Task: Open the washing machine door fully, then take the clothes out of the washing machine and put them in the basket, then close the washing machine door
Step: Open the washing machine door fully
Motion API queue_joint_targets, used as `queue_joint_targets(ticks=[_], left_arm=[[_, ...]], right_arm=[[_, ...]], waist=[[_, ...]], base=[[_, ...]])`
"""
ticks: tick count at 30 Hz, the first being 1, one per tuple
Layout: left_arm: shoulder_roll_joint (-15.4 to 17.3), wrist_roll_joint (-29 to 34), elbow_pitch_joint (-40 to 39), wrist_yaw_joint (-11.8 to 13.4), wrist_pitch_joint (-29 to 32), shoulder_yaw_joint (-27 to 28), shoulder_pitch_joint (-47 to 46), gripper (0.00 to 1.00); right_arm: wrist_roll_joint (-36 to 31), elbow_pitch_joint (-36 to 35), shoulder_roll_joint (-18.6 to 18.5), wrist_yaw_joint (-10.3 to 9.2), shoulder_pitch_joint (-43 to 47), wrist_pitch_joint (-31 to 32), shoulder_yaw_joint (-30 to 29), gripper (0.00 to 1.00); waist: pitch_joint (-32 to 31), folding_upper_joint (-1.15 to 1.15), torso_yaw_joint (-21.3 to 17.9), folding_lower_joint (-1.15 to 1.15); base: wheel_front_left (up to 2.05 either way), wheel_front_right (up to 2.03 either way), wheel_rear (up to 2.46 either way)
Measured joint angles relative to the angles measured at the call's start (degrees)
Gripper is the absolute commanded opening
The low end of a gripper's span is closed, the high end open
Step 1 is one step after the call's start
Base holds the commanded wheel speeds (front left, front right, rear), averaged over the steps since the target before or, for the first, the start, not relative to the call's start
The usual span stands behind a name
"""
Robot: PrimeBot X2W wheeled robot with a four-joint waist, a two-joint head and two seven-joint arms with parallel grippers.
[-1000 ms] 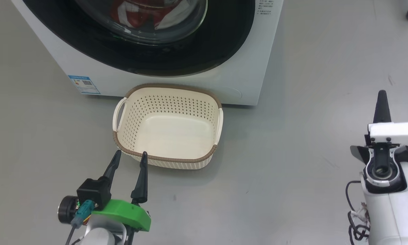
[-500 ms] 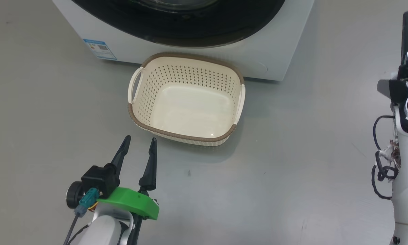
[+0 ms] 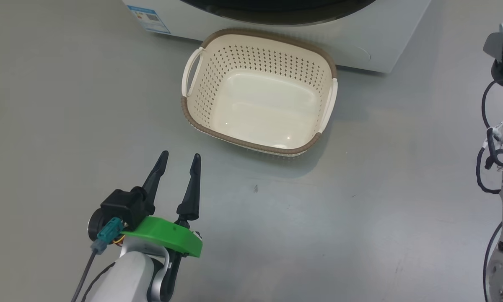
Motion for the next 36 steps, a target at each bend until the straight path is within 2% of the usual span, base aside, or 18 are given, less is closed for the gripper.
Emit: queue_joint_targets(ticks=[10,20,36], left_arm=[[-0.1,-0.8,0.1,0.0,0.0,-0.8,-0.1,1.0],[-0.2,-1.8,0.1,0.0,0.0,-1.9,-0.3,1.0],[-0.3,-1.8,0.1,0.0,0.0,-2.4,-0.4,1.0]], right_arm=[[2.1,4.4,-0.4,-0.02,-5.9,3.9,-0.6,0.0],[5.2,12.3,-0.4,-0.02,-10.9,6.9,-2.7,0.0],[6.6,20.4,-0.5,-0.02,-20.1,9.1,-3.0,0.0]], waist=[[2.0,0.0,3.0,0.0],[3.3,0.0,5.3,0.0],[4.4,0.0,6.9,0.0]], base=[[0.0,0.0,0.0],[0.0,0.0,0.0],[0.0,0.0,0.0]])
